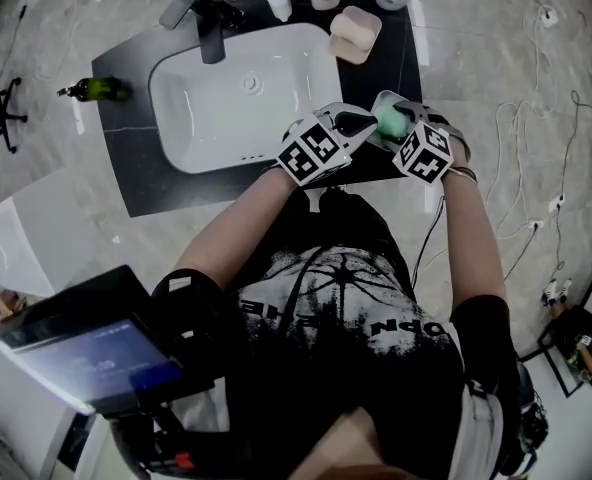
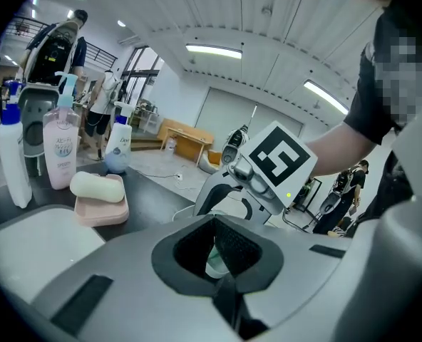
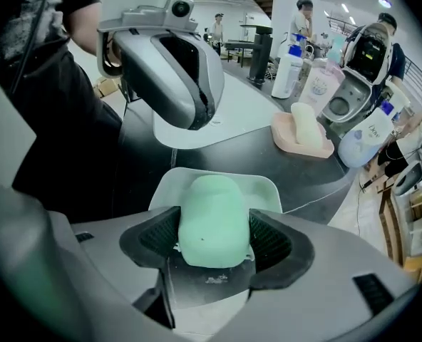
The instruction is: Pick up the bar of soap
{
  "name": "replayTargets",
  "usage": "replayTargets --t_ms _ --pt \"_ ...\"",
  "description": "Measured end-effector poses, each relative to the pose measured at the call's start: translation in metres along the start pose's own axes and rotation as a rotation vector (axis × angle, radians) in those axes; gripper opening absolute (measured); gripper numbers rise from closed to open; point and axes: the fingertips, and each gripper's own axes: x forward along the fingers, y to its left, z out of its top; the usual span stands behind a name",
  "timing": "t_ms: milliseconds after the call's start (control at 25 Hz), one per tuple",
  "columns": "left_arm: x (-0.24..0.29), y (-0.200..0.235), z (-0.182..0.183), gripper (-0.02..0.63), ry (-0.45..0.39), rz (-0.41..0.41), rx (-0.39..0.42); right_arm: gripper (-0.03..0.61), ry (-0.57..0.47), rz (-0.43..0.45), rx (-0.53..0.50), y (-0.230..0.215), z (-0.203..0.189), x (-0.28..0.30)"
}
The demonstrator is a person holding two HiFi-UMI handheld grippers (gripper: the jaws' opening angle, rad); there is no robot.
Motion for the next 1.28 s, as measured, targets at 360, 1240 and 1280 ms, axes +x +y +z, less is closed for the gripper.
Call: replayTargets --t_ms 360,1240,1280 --pt "0.012 0.003 -0.022 0.012 0.048 -0.075 -0.140 0.290 -0.033 0.029 0.014 0.000 0.002 0.005" --pt "0.034 0.007 -0.036 0.221 0.085 -0.162 -0.392 0.290 -0.302 -0.121 -0.052 0.001 0.014 -0.012" --pt "0.035 0.007 -0.035 0.232 0.079 -0.173 -0.413 0.290 -0.309 -0.125 -0.052 0.000 0.015 -0.014"
